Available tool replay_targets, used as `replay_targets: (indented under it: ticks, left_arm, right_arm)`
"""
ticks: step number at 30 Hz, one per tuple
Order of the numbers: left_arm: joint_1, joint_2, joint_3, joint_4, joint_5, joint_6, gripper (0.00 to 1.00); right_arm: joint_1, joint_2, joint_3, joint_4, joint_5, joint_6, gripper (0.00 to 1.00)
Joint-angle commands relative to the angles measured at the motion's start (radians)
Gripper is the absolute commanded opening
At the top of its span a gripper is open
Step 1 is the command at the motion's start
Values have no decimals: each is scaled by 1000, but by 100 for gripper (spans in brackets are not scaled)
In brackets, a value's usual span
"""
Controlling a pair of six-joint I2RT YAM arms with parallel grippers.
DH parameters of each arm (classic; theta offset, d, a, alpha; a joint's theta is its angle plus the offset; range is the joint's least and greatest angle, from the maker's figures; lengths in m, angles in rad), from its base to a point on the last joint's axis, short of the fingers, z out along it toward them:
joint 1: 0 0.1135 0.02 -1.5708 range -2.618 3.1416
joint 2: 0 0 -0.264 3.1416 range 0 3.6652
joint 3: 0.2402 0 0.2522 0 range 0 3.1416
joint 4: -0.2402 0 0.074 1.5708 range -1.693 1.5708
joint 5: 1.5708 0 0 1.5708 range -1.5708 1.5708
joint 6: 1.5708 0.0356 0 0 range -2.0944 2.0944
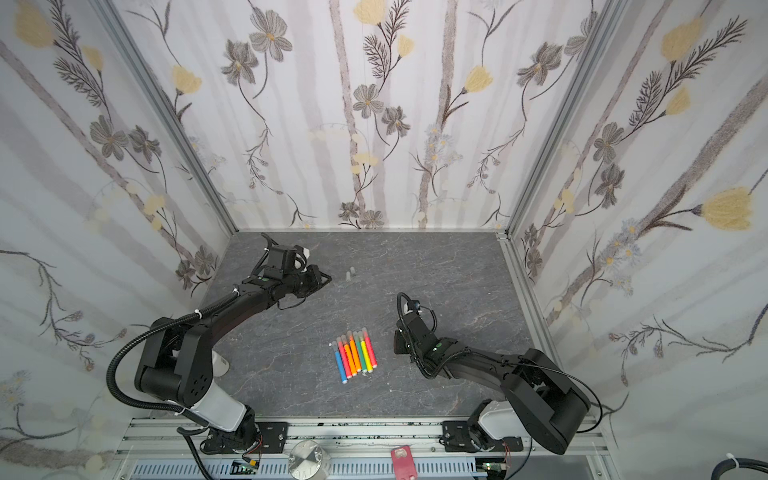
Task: Open the pen caps
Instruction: 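Set the cap down with the left gripper while the right lays down the highlighter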
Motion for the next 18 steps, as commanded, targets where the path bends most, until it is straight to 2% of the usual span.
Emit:
replay_targets:
  ticks: [1,10,18]
  left_arm:
    - [19,-25,-38,0,5,41,0]
    - [53,-30,-91,31,23,52,0]
    - [54,-8,-90,49,16,53,0]
  right_arm:
    - [3,50,47,-51,87,10,0]
    - [5,149,133,-131,157,4,0]
    - [7,181,131,-145,175,12,1]
